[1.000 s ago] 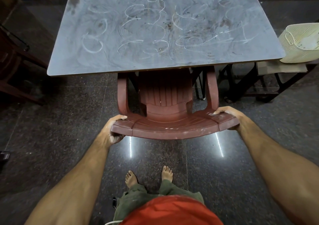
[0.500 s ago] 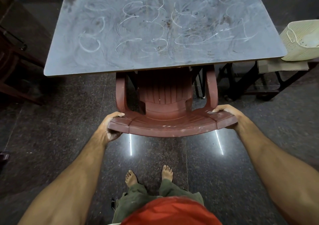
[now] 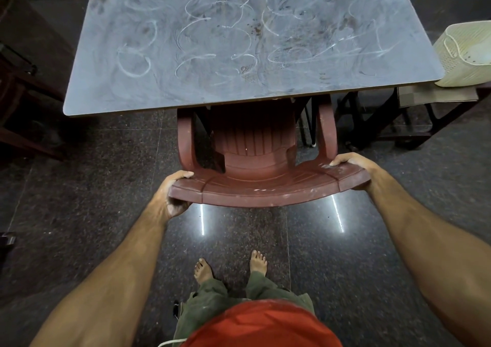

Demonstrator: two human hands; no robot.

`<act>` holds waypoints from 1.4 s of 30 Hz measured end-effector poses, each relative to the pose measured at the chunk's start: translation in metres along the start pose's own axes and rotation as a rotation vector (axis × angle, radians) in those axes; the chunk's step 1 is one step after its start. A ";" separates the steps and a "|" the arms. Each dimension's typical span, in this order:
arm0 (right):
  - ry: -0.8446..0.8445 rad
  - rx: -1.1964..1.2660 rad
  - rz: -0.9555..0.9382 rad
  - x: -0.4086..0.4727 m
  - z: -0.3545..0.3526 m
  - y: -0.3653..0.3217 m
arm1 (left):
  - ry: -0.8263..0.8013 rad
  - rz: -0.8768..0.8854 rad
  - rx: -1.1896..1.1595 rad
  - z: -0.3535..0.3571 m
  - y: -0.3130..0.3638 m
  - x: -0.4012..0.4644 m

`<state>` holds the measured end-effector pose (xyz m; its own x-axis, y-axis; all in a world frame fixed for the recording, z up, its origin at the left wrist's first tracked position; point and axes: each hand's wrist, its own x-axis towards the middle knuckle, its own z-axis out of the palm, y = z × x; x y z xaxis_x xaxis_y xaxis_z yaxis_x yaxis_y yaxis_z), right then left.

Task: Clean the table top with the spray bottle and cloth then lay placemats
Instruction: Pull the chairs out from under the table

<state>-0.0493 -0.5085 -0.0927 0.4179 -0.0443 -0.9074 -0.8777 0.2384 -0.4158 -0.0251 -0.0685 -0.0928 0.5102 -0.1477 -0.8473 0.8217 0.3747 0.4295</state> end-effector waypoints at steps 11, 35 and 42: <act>0.070 -0.043 -0.028 0.007 -0.009 0.003 | 0.036 0.008 0.042 0.002 0.002 -0.010; 0.517 -1.272 -0.992 -0.042 0.171 -0.034 | 0.519 0.979 1.461 -0.016 0.045 -0.060; 0.383 -1.349 -1.228 -0.060 0.315 -0.045 | 0.674 1.084 1.564 -0.071 0.109 -0.094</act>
<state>0.0394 -0.2111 -0.0003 0.9812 0.1924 0.0173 0.1860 -0.9169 -0.3532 -0.0019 0.0513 0.0109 0.9952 -0.0131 0.0972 -0.0397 -0.9600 0.2770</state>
